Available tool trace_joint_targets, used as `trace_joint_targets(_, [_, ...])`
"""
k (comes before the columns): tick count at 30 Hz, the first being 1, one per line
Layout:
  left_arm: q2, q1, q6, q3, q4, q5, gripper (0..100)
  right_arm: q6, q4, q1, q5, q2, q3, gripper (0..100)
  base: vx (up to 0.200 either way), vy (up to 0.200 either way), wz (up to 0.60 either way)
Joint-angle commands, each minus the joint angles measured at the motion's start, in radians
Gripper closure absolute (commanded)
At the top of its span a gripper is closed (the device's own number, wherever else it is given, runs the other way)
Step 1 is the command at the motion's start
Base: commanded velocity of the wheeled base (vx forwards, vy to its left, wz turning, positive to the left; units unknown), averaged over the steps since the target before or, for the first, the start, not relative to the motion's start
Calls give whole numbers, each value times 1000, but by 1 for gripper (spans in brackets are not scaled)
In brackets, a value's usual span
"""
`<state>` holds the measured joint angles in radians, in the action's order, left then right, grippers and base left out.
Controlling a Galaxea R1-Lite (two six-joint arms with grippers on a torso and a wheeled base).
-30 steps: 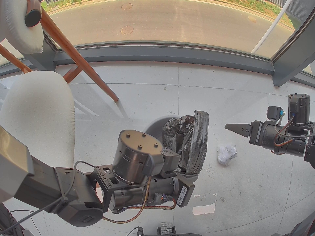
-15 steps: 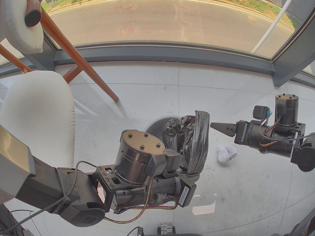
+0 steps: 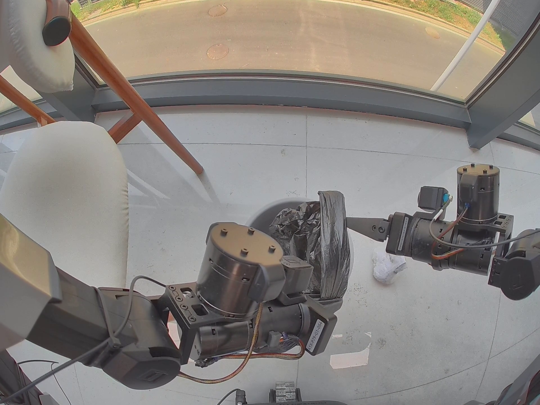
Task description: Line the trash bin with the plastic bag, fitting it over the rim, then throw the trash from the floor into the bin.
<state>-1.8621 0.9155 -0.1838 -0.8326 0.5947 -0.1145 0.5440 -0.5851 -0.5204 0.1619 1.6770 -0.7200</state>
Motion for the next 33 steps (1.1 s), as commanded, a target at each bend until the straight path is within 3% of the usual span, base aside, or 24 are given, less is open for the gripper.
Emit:
trace_joint_targets(1, [0,-1,-2,-2,1,1,100,60,2,-38,18,-48,2,0,0,0,0])
trace_joint_targets(5, [-2,-1,0,-5,1,-1,100,97,11,-70,57,-69,14,0,0,0,0])
trace_joint_targets(12, [-6,-1,0,-28,1,-1,100,89,5,-93,116,-59,28,0,0,0,0])
trace_joint_targets(22, [8,-7,-3,-13,1,-1,100,85,1,-55,108,-14,8,0,0,0,0])
trace_joint_targets(23, [17,-35,-2,23,2,-37,100,83,1,-10,108,-19,17,0,0,0,0])
trace_joint_targets(24, [17,-35,-2,23,2,-37,100,83,1,-10,108,-19,17,0,0,0,0])
trace_joint_targets(26, [57,-112,33,49,14,-149,100,85,4,17,108,-46,21,0,0,0,0])
trace_joint_targets(28, [60,-129,58,55,28,-186,100,85,5,23,108,-57,21,0,0,0,0])
trace_joint_targets(29, [58,-167,118,66,71,-275,100,88,14,31,110,-83,22,0,0,0,0])
trace_joint_targets(33, [52,-241,210,95,143,-498,100,83,4,36,114,-112,63,0,0,0,0])
